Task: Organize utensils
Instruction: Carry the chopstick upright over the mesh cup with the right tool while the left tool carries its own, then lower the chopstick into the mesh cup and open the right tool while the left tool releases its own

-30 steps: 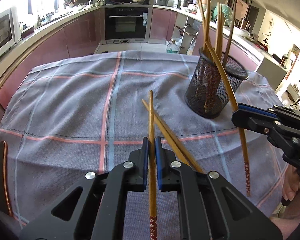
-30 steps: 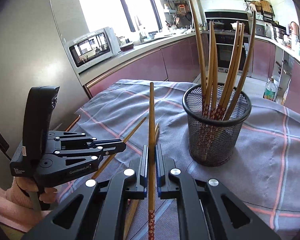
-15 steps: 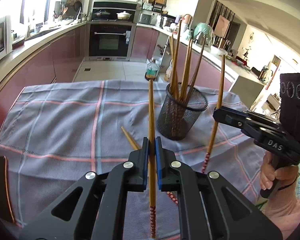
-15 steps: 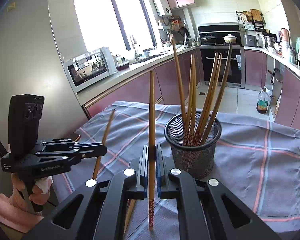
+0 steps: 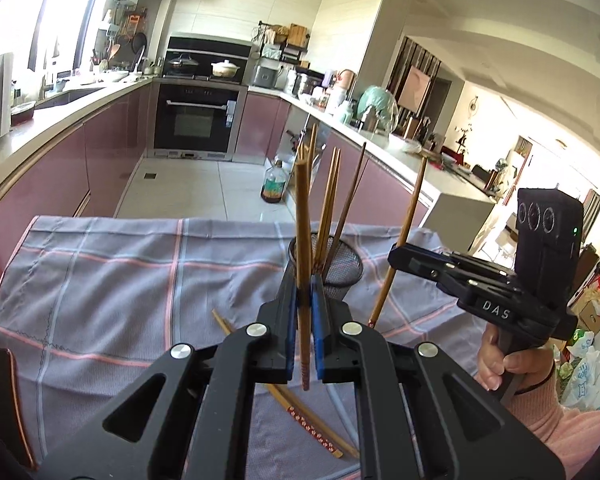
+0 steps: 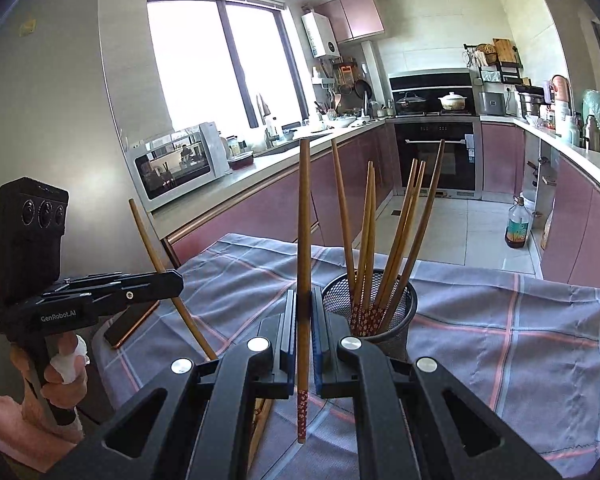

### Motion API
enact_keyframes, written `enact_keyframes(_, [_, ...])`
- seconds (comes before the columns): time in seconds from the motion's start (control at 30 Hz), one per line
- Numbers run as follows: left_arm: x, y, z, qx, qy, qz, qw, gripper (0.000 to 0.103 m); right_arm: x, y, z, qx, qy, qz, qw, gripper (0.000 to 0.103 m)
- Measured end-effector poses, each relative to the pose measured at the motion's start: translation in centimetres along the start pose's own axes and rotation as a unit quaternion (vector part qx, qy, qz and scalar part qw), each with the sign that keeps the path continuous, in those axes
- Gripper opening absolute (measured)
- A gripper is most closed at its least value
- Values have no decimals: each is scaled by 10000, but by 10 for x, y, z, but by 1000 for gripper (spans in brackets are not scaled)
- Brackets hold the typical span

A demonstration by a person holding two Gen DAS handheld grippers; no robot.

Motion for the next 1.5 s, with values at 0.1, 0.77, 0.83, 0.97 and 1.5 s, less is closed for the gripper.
enact_keyframes(0.1, [4,11,5,122,-44,-6,9999,7,1,8,3,95,-33,23,9999,5])
enact_keyframes(0.77, [31,86,5,663,-238,-218,9973,7,16,57,19,672,-292,167,9972,5])
enact_keyframes(0.83, [34,93,5,714,-252,-251,9968,7,16,62,20,714,-313,188,9968,5])
enact_keyframes(0.97, [41,106,3,829,-231,-336,9957,7,20,71,19,793,-351,199,9960,5])
enact_keyframes(1.5, [51,114,-27,751,-107,-478,9960,7,34,77,-5,790,-550,50,9953,5])
Point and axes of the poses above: each gripper's, at about its wrist camera, not at the fingertips, and z roughly against the way its jaws point, x to its right, y to its top, the point moved 7 cm from there along -z, roughly the way its jaws point, and after that the axes turned 1 degree about -x, right-handed, at the moved point
